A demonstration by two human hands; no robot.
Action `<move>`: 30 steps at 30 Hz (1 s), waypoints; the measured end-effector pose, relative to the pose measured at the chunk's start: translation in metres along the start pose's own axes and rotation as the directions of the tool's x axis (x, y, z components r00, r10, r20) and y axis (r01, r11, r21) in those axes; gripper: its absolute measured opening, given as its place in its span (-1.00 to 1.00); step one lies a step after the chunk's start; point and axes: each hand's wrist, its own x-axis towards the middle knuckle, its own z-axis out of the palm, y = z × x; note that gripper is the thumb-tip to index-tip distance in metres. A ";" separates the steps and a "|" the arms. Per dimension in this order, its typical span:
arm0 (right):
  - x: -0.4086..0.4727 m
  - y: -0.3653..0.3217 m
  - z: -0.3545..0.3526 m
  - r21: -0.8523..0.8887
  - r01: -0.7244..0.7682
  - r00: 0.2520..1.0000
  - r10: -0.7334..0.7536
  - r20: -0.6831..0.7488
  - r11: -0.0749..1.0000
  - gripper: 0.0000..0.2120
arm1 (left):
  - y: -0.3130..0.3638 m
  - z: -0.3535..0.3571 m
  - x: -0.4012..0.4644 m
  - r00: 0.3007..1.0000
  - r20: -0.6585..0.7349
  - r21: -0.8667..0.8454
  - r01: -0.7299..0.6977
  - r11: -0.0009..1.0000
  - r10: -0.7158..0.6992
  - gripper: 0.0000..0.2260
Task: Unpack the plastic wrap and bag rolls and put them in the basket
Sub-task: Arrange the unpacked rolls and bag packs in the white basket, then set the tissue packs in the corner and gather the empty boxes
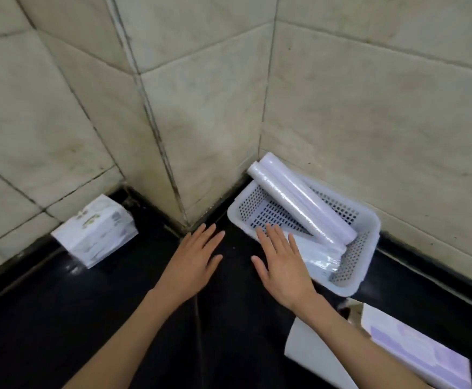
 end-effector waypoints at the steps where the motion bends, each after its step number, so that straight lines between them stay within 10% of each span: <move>1: 0.008 -0.018 0.006 0.001 0.058 0.998 -0.058 0.001 0.998 -0.46 | -0.023 -0.009 -0.013 0.999 -0.023 0.010 0.046 0.999 -0.046 -0.54; 8: 0.081 -0.135 0.066 0.147 0.262 0.941 -0.287 0.179 0.954 -0.48 | -0.180 -0.064 -0.067 0.884 -0.098 0.068 0.463 0.884 -0.456 -0.41; 17: 0.142 -0.217 0.121 0.359 -0.102 0.907 -0.061 0.417 0.928 -0.56 | -0.256 -0.070 -0.043 0.809 0.097 0.027 0.579 0.815 -0.579 -0.15; 23: 0.177 -0.254 0.141 0.552 -0.647 0.734 0.233 0.638 0.526 -0.68 | -0.267 -0.063 -0.037 0.754 0.087 -0.101 0.657 0.748 -0.651 -0.13; 30: 0.196 -0.264 0.152 0.614 -0.764 0.642 0.329 0.692 0.200 -0.80 | -0.270 -0.073 -0.057 0.750 -0.103 -0.161 0.635 0.755 -0.653 -0.17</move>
